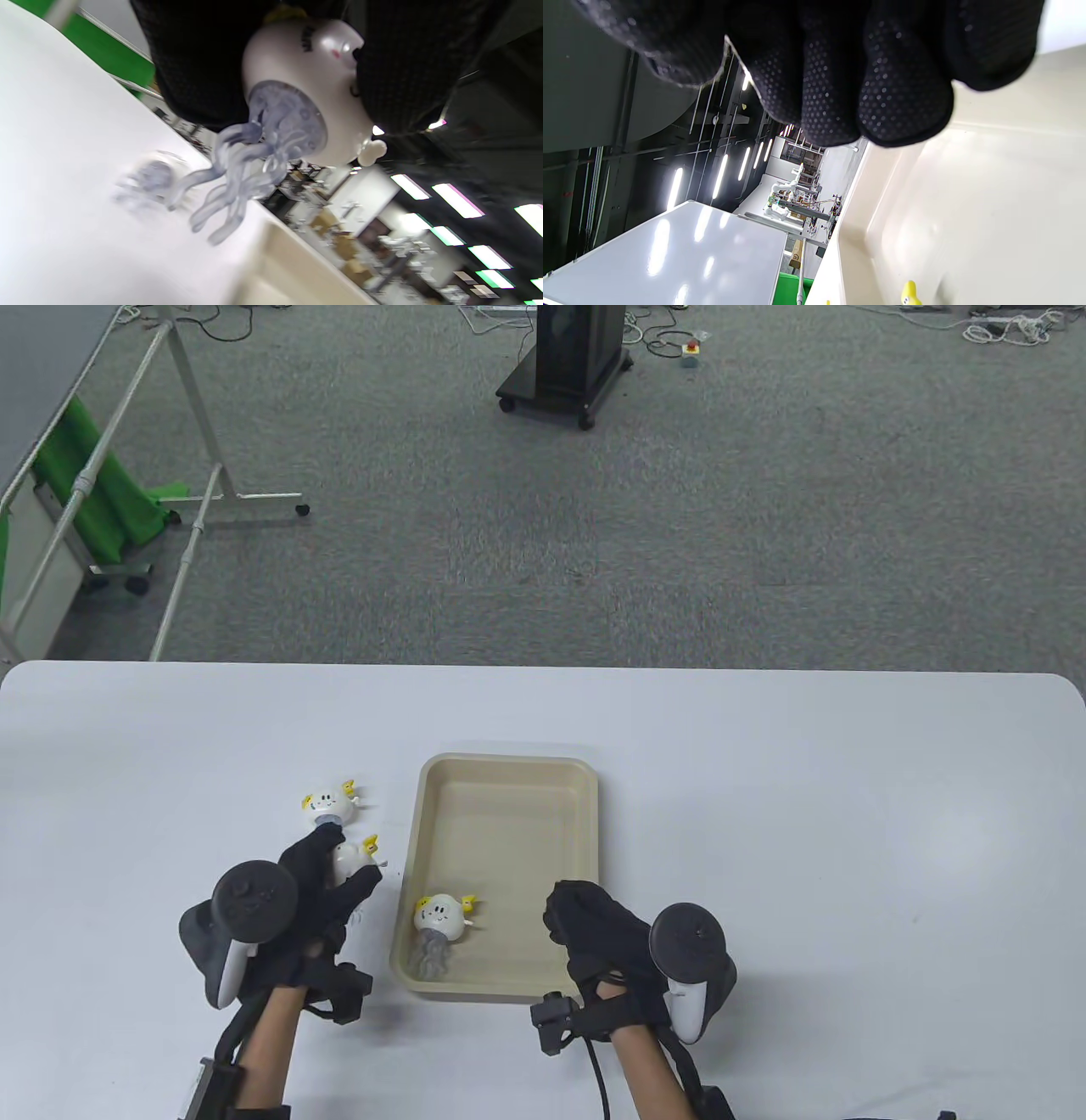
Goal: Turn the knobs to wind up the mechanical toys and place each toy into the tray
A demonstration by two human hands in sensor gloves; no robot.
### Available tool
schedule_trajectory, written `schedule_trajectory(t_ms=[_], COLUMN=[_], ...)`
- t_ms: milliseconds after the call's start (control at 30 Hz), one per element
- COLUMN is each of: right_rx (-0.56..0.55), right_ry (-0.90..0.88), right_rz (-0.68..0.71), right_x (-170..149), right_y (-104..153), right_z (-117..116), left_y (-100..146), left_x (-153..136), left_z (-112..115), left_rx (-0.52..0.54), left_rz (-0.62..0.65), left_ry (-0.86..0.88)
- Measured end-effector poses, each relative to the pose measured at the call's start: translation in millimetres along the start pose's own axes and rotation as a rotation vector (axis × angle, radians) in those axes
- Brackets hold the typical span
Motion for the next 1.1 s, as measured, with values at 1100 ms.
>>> schedule_trajectory(t_ms=[1100], right_rx=[0.148], right_ry=[0.615], right_rz=[0.588], right_x=[50], right_y=[41], right_z=[-67], left_y=[38], left_x=[15], left_z=[60], left_rx=[-0.090], left_rz=[0.315], left_ry=[0.301])
Point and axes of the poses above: the tracker on the back of each hand, its own x axis roughly to the thumb side, its own y axis roughly from the fingertips to the wrist, z = x × y, the point moved 1 cm from there along -y, roughly from the wrist to the fingertips, and after that the axes turned 4 degrees about z, right-handed, at the moved point
